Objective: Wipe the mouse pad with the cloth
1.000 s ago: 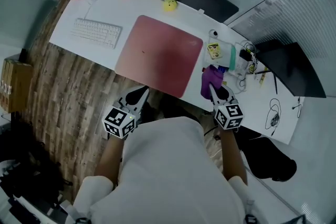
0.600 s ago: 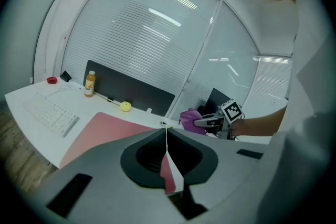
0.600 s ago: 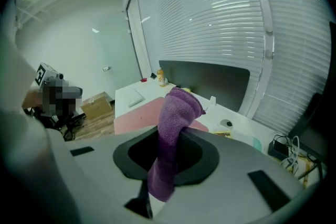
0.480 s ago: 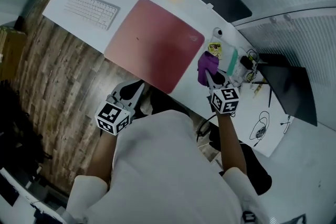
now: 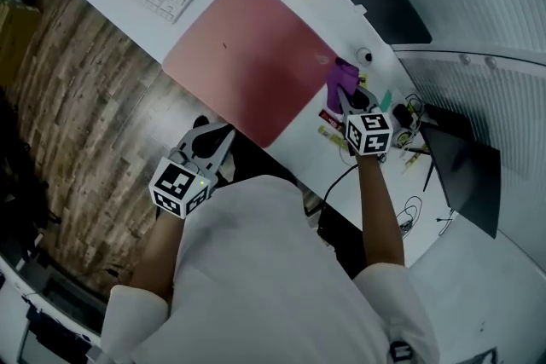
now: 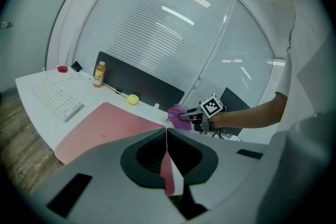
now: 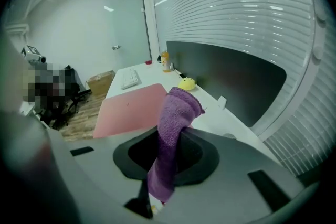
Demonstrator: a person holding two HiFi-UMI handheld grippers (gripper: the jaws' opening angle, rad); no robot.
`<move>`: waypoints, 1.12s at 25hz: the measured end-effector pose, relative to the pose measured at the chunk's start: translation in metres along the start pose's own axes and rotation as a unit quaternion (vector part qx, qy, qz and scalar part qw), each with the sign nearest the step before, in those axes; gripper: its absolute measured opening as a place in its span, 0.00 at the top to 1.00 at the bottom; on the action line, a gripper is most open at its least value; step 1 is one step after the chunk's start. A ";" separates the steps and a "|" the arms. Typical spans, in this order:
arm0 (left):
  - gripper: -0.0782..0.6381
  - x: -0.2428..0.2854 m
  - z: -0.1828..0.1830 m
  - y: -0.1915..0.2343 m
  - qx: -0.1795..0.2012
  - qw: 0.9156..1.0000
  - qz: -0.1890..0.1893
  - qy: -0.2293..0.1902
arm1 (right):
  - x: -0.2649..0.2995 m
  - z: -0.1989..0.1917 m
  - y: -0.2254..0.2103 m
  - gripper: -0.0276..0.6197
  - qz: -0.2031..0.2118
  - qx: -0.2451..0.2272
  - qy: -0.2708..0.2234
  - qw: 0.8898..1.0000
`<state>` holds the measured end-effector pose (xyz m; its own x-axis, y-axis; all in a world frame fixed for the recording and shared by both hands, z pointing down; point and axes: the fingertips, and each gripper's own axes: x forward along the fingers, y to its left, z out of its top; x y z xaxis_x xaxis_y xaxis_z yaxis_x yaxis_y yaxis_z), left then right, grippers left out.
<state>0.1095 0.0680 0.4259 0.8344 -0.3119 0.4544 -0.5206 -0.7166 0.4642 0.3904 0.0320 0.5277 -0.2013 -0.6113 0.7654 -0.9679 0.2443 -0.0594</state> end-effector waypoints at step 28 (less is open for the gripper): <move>0.86 0.005 -0.030 0.020 -0.062 0.996 0.057 0.010 | 0.152 -0.015 -0.050 0.84 -0.058 -0.377 0.147 0.913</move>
<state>0.0978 0.0709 0.4607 0.7655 -0.3733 0.5240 -0.6312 -0.5936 0.4992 0.4106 -0.0620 0.6561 0.0531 -0.4647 0.8839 -0.5789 0.7069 0.4064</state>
